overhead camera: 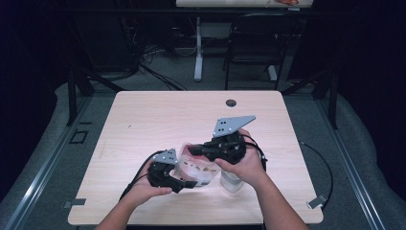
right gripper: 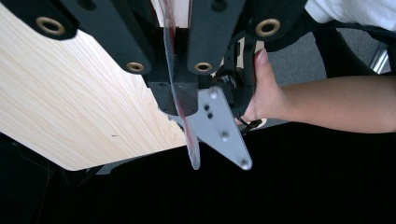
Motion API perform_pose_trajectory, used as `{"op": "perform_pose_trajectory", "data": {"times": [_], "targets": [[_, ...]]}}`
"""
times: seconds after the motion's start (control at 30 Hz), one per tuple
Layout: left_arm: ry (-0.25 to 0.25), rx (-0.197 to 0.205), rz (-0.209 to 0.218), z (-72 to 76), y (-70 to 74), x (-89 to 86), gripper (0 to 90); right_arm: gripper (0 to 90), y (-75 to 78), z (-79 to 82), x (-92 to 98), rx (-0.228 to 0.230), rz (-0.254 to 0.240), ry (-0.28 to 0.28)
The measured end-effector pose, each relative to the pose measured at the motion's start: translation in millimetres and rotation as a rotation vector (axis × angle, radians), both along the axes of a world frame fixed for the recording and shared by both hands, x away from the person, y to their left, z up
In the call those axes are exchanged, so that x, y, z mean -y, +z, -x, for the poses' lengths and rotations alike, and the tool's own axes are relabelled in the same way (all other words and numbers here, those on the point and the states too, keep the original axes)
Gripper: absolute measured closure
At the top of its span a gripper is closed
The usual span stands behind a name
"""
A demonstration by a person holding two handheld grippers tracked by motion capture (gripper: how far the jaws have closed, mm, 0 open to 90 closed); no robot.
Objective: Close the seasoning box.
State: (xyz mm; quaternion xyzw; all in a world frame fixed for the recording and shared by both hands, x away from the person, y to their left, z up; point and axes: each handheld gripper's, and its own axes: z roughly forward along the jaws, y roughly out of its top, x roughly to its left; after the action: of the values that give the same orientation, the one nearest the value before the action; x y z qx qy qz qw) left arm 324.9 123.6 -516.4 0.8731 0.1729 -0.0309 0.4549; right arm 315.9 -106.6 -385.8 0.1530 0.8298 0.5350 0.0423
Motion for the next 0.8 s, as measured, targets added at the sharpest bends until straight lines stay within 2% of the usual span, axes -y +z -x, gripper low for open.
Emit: {"op": "perform_pose_trajectory", "data": {"times": [0.4,0.57,0.8], "targets": [[-0.002,-0.015,0.011,-0.9,-7.0,-2.1,35.5,90.0,1.7,3.8,2.9,0.011,-0.01,-0.004],[-0.015,-0.012,0.002,0.1,-7.4,-2.6,39.8,90.0,1.0,4.4,3.0,0.014,-0.005,-0.002],[-0.021,-0.012,-0.009,4.1,-6.0,-2.0,48.4,90.0,-1.7,2.8,9.9,0.004,-0.031,-0.007]]}}
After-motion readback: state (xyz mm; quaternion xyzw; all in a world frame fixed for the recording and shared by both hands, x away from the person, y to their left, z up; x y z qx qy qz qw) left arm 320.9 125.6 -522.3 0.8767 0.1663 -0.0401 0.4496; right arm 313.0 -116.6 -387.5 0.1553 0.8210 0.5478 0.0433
